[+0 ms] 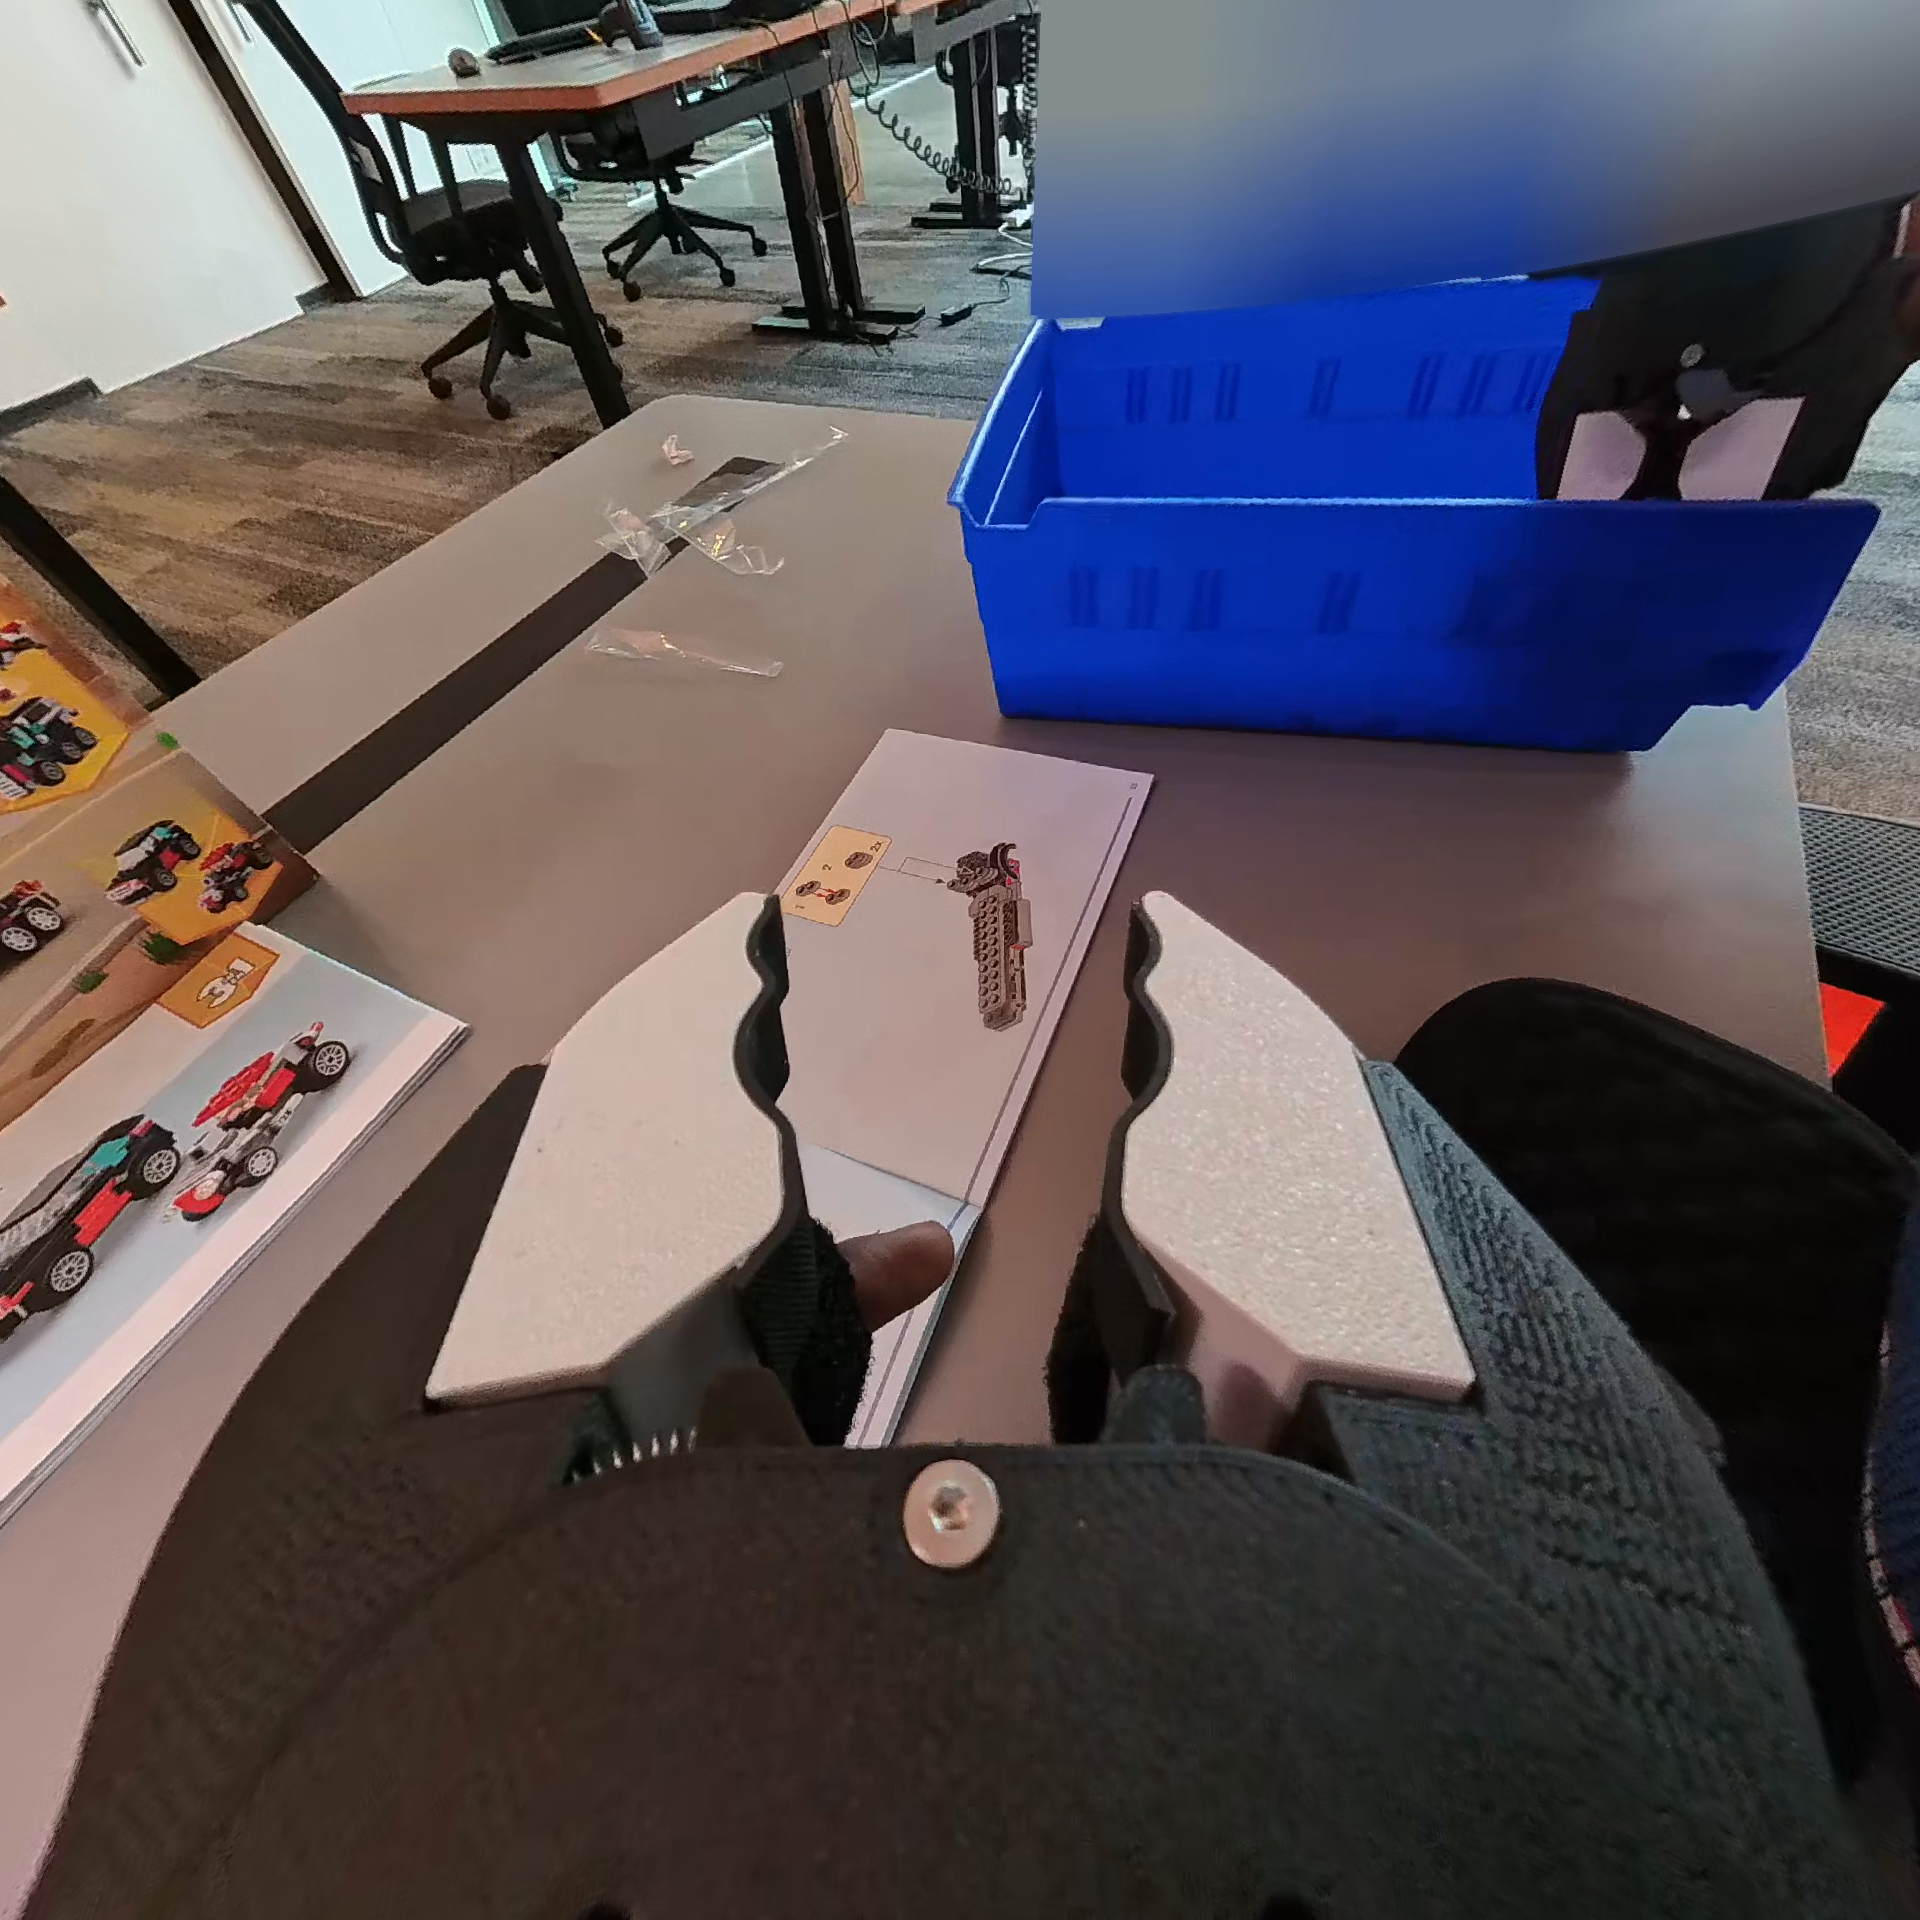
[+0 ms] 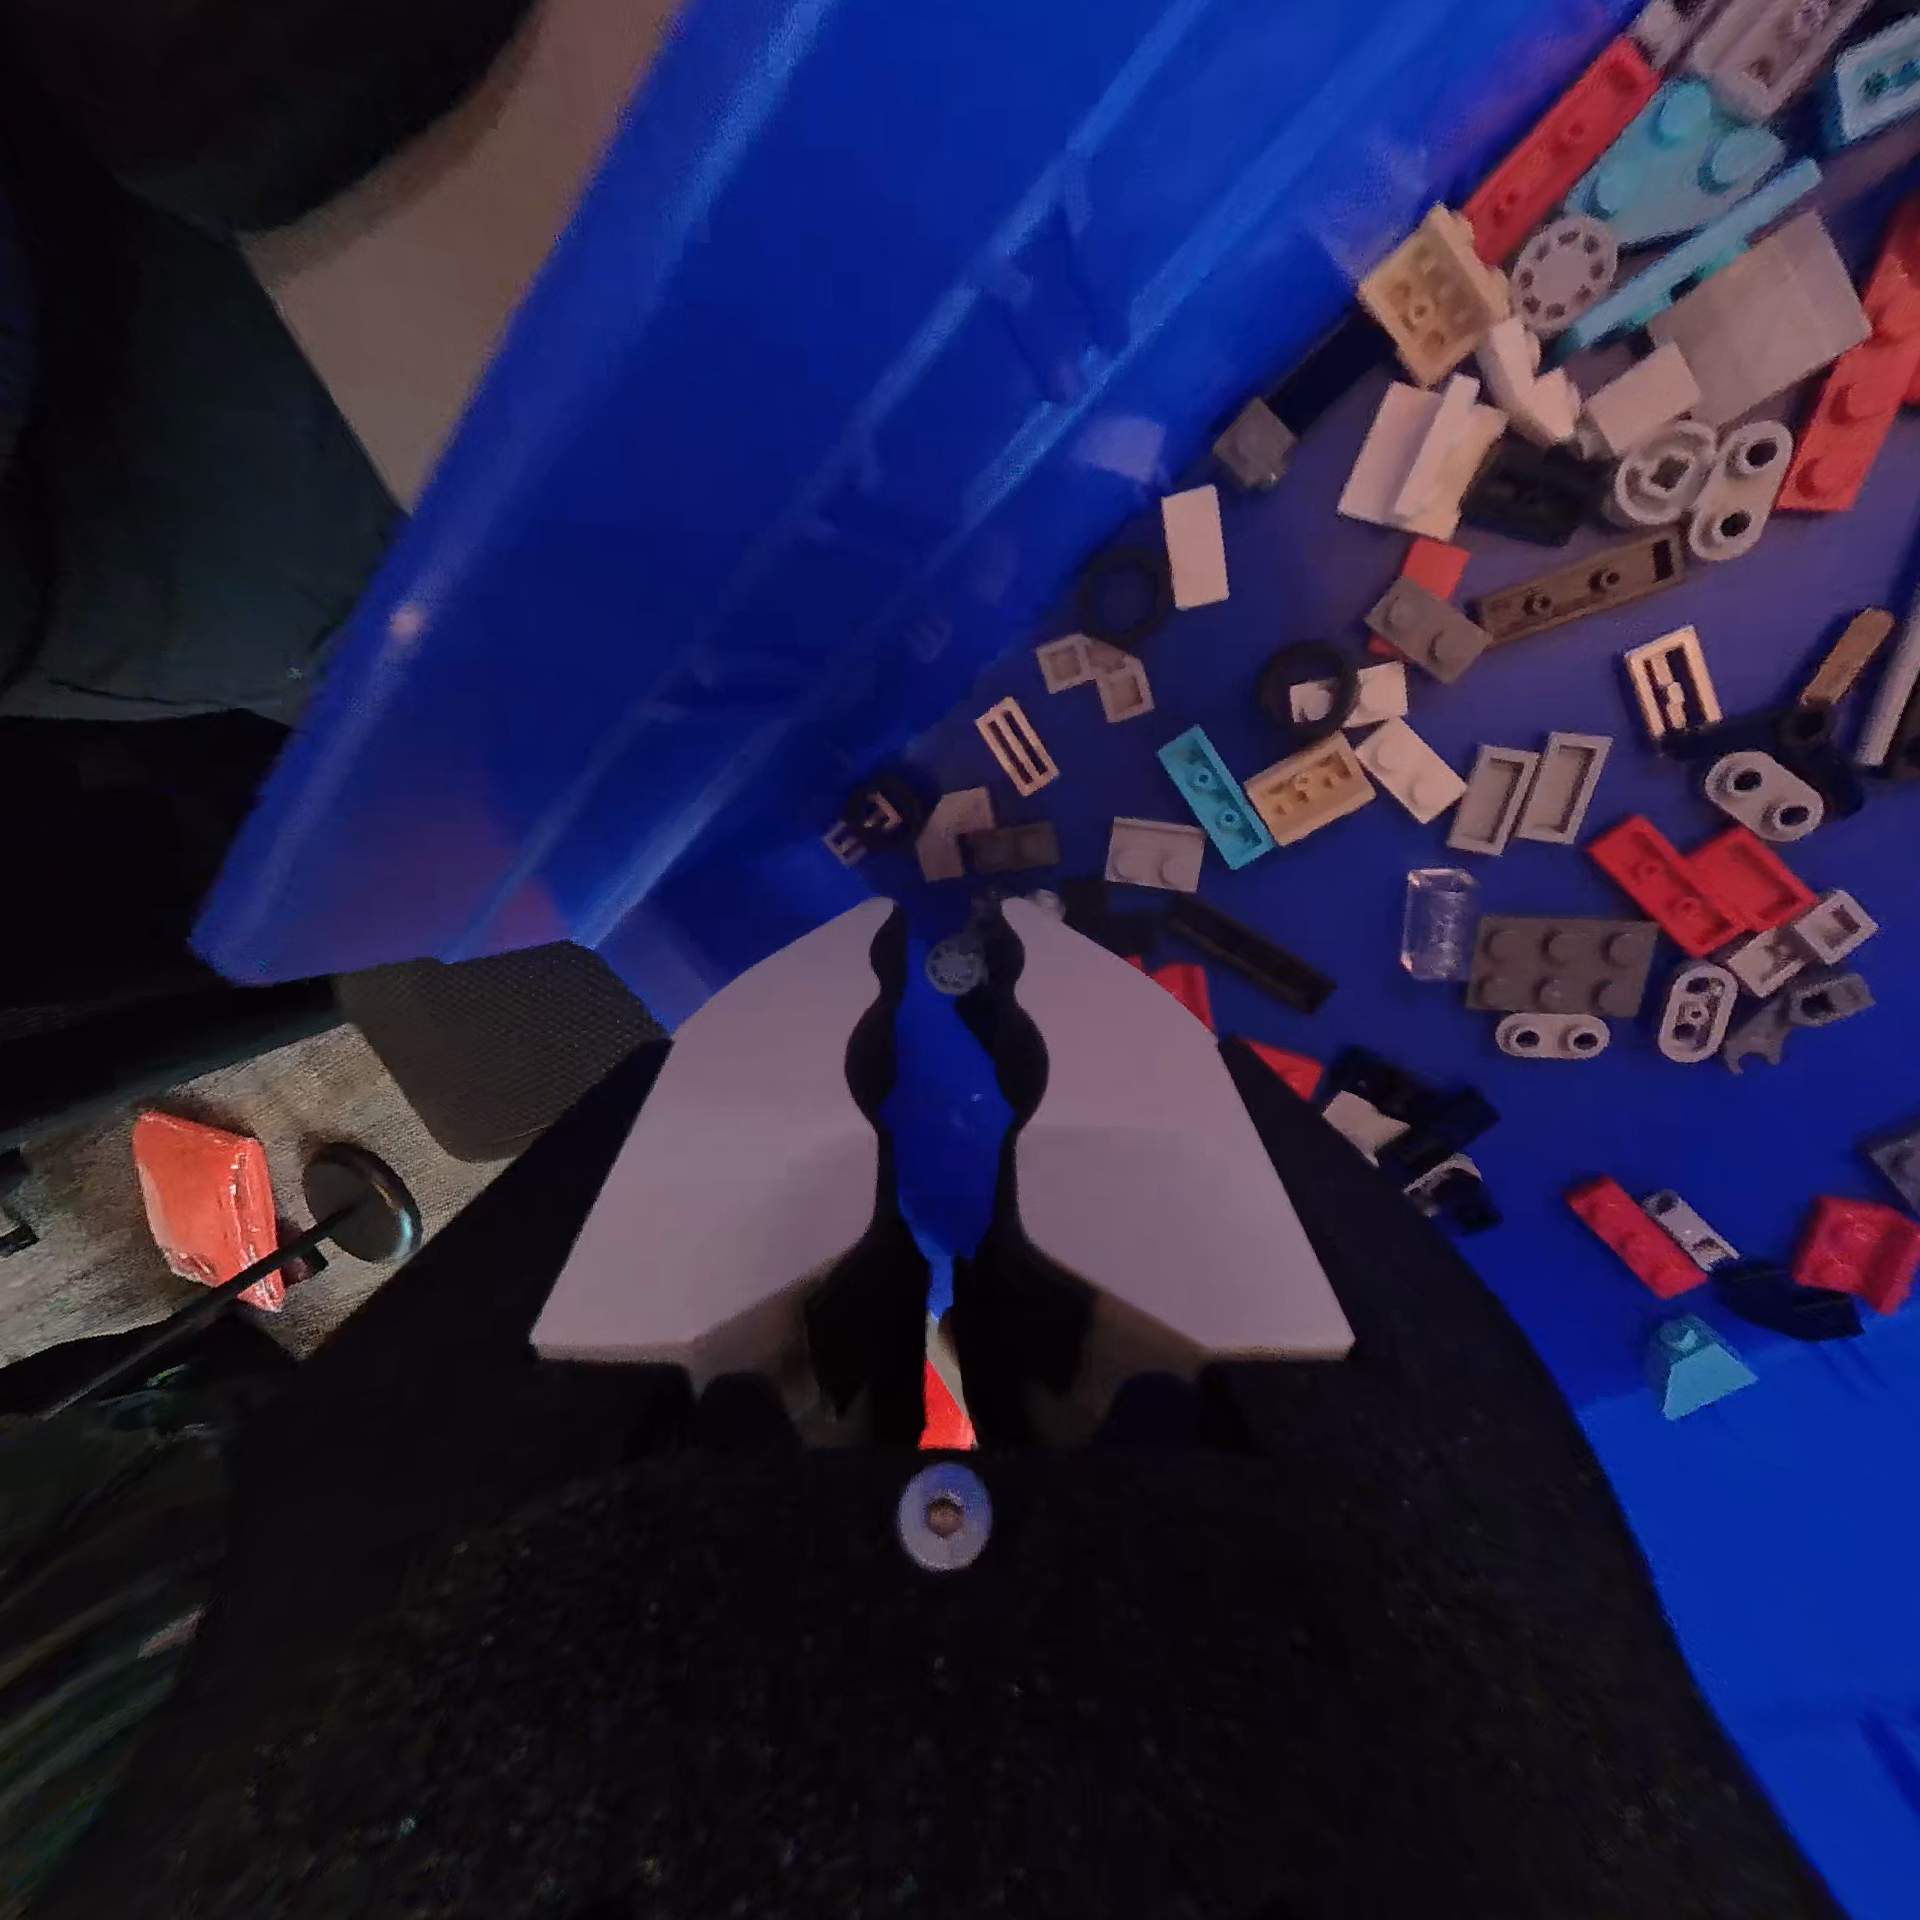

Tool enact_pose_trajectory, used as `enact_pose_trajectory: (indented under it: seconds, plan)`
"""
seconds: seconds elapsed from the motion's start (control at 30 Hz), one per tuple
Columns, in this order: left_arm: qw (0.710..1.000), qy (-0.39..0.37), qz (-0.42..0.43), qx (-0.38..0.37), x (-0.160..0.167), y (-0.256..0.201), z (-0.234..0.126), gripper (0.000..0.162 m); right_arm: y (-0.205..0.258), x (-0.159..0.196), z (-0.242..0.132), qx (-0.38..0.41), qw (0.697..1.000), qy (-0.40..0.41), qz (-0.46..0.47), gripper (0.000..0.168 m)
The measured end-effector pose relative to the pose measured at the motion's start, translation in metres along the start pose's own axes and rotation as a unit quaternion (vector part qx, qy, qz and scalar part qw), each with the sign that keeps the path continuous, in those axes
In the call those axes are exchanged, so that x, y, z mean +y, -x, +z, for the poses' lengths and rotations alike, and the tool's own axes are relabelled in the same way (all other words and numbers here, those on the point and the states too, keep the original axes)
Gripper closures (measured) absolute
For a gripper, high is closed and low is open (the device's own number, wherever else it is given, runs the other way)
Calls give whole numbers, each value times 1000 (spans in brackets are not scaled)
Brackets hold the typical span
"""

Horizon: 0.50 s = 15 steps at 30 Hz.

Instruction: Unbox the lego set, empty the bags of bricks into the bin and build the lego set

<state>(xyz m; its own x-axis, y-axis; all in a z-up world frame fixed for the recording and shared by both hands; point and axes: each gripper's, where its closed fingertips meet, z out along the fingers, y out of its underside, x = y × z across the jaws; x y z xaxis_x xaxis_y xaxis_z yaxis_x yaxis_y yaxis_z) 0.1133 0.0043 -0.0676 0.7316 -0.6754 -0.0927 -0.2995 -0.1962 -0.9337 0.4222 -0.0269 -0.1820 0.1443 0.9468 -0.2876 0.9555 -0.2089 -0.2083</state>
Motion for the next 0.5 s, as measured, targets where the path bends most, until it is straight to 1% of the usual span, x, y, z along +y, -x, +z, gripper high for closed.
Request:
enact_pose_trajectory:
  seconds: [0.07, 0.2, 0.23, 0.37, 0.43, 0.5]
  plan:
    - [1000, 0, -2, -1, 1, 1, 0, 100, -2, -1, 1, -2, 1000, -4, 9, 154]
    - [1000, -2, 1, -2, 0, 1, -3, 100, -8, 1, -4, 20, 1000, -13, 20, 148]
    - [1000, -1, 2, -3, 0, 2, -3, 100, -7, 1, -5, 18, 1000, -11, 21, 148]
    - [1000, 0, 0, -6, 2, 2, -4, 100, 2, 1, -4, 8, 1000, -3, 24, 158]
    - [1000, 0, 0, -6, 3, 2, -4, 100, -2, 3, -1, 16, 999, 8, 34, 155]
    - [1000, 0, 1, -7, 2, 2, -4, 100, -3, 3, 1, 14, 999, 9, 42, 155]
